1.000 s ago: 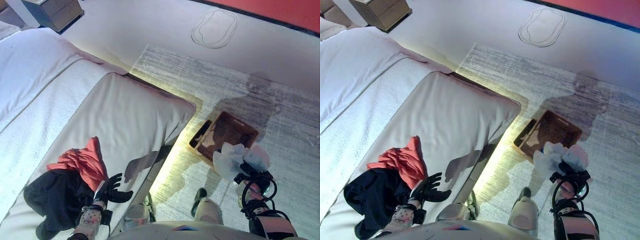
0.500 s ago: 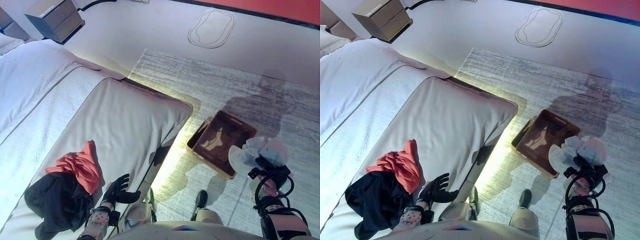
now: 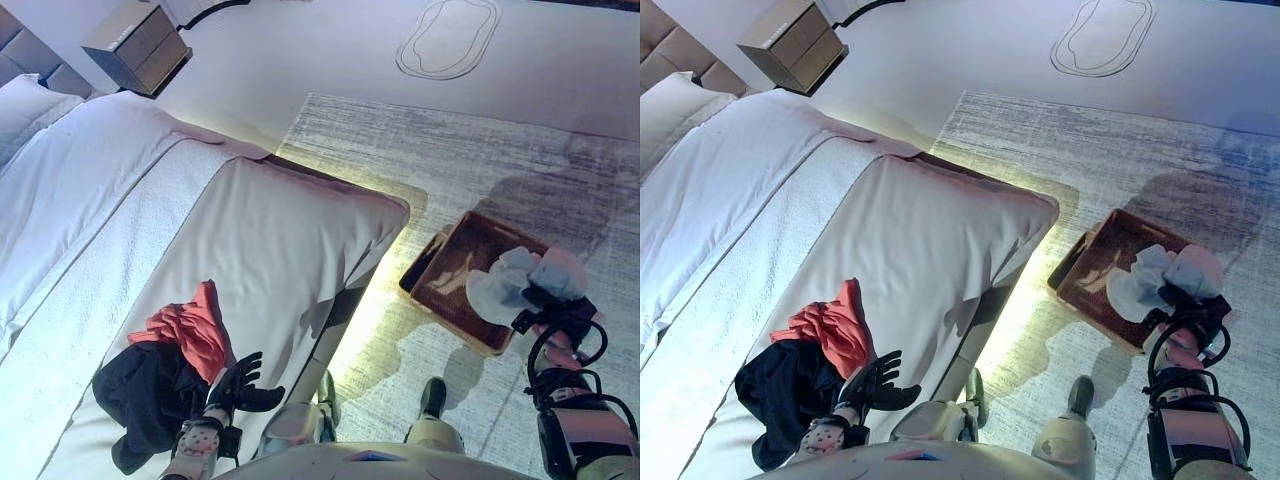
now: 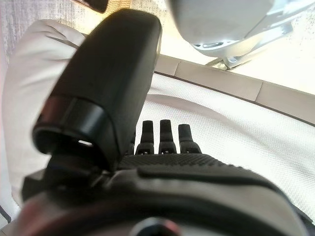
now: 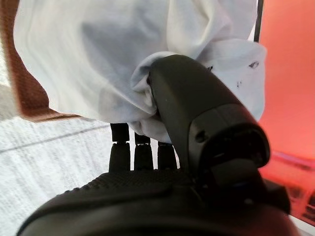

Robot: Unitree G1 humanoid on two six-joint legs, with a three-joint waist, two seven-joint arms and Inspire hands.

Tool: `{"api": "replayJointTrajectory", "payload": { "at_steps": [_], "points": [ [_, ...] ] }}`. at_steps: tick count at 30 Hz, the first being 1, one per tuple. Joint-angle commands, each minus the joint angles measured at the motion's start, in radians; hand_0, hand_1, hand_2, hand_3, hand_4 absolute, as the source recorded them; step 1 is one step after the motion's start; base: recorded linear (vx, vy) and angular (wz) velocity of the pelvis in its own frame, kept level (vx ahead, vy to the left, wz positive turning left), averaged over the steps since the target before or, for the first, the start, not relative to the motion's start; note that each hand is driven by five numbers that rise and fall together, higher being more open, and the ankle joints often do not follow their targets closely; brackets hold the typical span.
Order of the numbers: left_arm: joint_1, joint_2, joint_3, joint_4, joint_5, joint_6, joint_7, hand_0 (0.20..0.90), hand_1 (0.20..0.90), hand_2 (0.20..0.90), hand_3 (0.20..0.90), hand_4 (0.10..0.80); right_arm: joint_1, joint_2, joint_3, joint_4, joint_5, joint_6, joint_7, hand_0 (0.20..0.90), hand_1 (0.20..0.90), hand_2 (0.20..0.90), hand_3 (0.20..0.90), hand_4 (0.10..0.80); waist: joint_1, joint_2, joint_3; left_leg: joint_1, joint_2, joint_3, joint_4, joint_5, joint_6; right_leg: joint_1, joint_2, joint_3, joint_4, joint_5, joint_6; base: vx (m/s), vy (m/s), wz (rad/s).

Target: Pick up the clothes from the bed and place them into the basket

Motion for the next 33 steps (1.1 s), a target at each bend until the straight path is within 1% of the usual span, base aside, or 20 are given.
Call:
{"api": "replayJointTrajectory", "payload": {
  "at_steps": [1,8,12,17,22,28,32,33],
  "points": [
    [-0.029,0.022,-0.030,-0.001,-0.044,-0.058,0.004,0.900,0.900,0.900,0.900,0.800,-0.122,-0.081,0.023,-0.057,-0.051,-0.058,-0.011,0.900,0.900,0.900,0.900,0.800,-0.001,-0.059,-0.006,-0.061,-0.047,-0.048,0.017,-0.026,-0.017,-0.026,-0.006,0.009,0.068,-0.042,-0.012,0.000,0.000,0.00],
    [-0.036,0.024,-0.035,0.003,-0.069,-0.049,-0.004,0.900,0.900,0.900,0.900,0.800,-0.155,-0.115,0.026,-0.060,-0.059,-0.048,0.000,0.900,0.900,0.900,0.900,0.800,-0.007,-0.051,0.003,-0.059,-0.047,-0.045,0.007,-0.027,-0.017,-0.038,-0.004,0.011,0.068,-0.041,-0.013,0.000,0.000,0.00],
    [-0.031,0.027,-0.030,0.001,-0.064,-0.054,-0.009,0.900,0.900,0.900,0.900,0.800,-0.156,-0.123,0.032,-0.066,-0.072,-0.044,0.036,0.900,0.900,0.900,0.900,0.800,-0.009,-0.049,0.003,-0.054,-0.047,-0.043,0.002,-0.026,-0.018,-0.039,-0.003,0.009,0.068,-0.041,-0.012,0.000,0.000,0.00],
    [-0.022,0.026,-0.024,0.000,-0.058,-0.056,-0.014,0.900,0.900,0.900,0.900,0.800,-0.140,-0.119,0.059,-0.091,-0.123,-0.040,0.087,0.900,0.900,0.900,0.900,0.800,-0.013,-0.056,0.001,-0.044,-0.044,-0.037,-0.003,-0.027,-0.018,-0.032,-0.002,0.008,0.065,-0.041,-0.012,0.001,0.000,0.03],
    [-0.027,0.030,-0.014,-0.011,-0.055,-0.042,-0.010,0.900,0.900,0.900,0.900,0.800,-0.121,-0.107,0.066,-0.093,-0.113,-0.024,0.109,0.900,0.900,0.900,0.900,0.800,-0.016,-0.069,-0.004,-0.035,-0.038,-0.031,-0.011,-0.029,-0.018,-0.029,0.002,0.007,0.065,-0.042,-0.010,0.000,0.000,0.00],
    [-0.025,0.035,-0.007,-0.007,-0.049,-0.042,-0.010,0.900,0.900,0.900,0.900,0.800,-0.087,-0.077,0.060,-0.063,-0.106,-0.026,0.127,0.900,0.900,0.900,0.900,0.800,-0.012,-0.074,-0.009,-0.024,-0.035,-0.032,-0.019,-0.027,-0.018,-0.018,0.006,0.000,0.063,-0.044,-0.011,-0.008,-0.015,0.07],
    [-0.012,0.029,0.002,-0.006,-0.047,-0.052,-0.001,0.900,0.900,0.900,0.900,0.800,-0.033,-0.039,0.069,-0.046,-0.132,-0.019,0.157,0.900,0.900,0.900,0.900,0.800,-0.002,-0.083,-0.018,-0.018,-0.032,-0.037,-0.021,-0.024,-0.020,-0.004,0.011,-0.009,0.062,-0.048,-0.013,-0.004,-0.017,0.03],
    [-0.003,0.025,0.008,-0.012,-0.040,-0.056,0.005,0.900,0.900,0.900,0.900,0.800,-0.001,-0.013,0.082,-0.045,-0.155,-0.010,0.171,0.900,0.900,0.900,0.900,0.800,0.007,-0.088,-0.020,-0.015,-0.028,-0.039,-0.018,-0.022,-0.023,0.007,0.011,-0.017,0.064,-0.052,-0.014,-0.013,-0.059,0.08]
  ]
}}
